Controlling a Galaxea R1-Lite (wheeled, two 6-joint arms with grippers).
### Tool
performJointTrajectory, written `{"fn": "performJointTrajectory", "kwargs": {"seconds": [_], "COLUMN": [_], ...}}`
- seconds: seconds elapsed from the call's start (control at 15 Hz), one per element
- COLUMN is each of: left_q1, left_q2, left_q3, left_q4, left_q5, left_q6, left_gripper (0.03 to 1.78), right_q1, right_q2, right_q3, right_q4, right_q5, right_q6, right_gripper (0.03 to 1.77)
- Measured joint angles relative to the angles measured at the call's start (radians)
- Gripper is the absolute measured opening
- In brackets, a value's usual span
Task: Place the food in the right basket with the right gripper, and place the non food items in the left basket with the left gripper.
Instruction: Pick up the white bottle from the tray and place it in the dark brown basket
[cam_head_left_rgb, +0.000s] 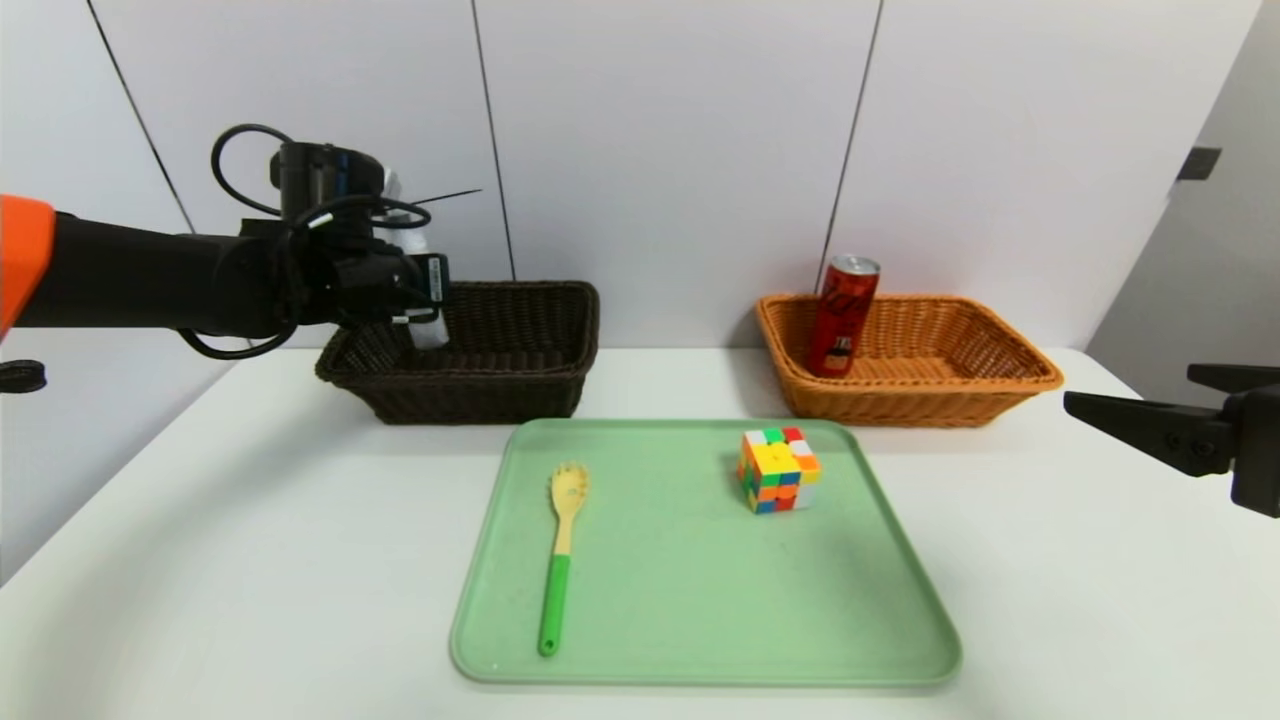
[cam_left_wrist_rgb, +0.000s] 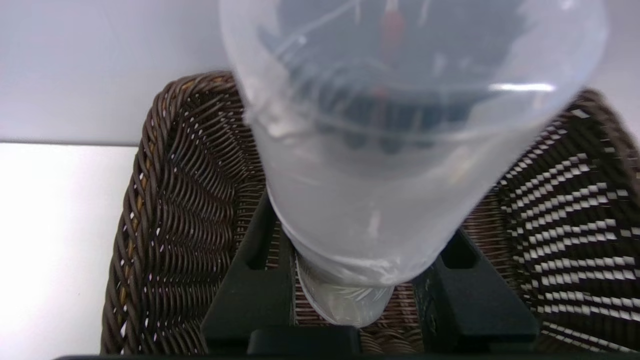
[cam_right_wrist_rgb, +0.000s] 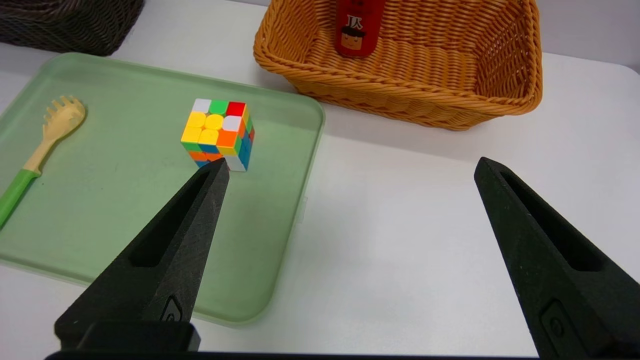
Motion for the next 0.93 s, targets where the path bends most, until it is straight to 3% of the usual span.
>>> {"fn": "performJointTrajectory", "kwargs": {"seconds": [0.47,0.93], "left_q1": [0.05,0.055], "left_q2": [0.122,0.148], "left_q3": [-0.051,-0.058], "left_q4": [-0.042,-0.041], "left_q5": [-0.049,-0.055], "left_q6": [0.03,0.032], "left_gripper": [0.64,0.64], "right_q1": [0.0,0.0], "right_q2": [0.015,0.028], "right_q3": [0.0,-0.009], "right_q4": [0.0,0.0], "right_q5": [0.0,0.001], "right_q6": [0.0,-0.001], "right_gripper": [1.69,1.69]}}
